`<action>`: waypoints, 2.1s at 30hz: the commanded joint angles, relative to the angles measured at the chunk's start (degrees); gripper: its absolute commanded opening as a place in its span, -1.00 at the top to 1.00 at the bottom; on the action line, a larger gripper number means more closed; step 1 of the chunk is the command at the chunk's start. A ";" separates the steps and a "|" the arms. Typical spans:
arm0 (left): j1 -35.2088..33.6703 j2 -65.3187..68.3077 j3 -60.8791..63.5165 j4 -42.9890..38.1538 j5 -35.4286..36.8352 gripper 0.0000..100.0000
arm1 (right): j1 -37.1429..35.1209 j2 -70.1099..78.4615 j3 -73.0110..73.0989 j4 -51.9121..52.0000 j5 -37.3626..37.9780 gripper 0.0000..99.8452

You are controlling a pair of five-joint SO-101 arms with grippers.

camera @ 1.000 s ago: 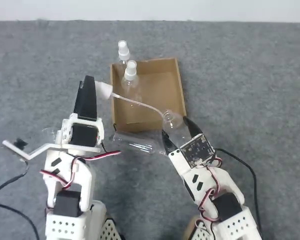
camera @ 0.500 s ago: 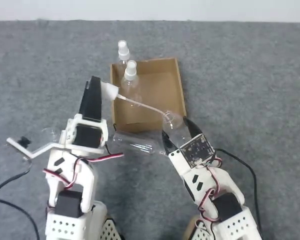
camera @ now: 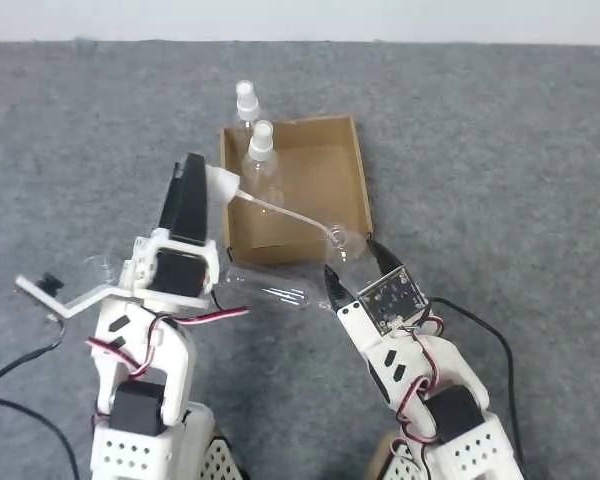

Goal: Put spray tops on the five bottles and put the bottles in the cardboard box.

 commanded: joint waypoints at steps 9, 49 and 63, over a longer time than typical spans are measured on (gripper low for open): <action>-0.88 -0.70 -0.13 -5.10 1.49 0.97 | -0.57 -1.27 1.23 0.13 0.79 0.85; -2.29 -0.79 2.24 -8.79 3.52 0.97 | -0.57 -1.01 1.23 0.31 0.44 0.85; 4.84 -0.70 5.85 -8.97 -7.03 0.97 | -0.66 -1.27 1.23 -0.31 0.70 0.85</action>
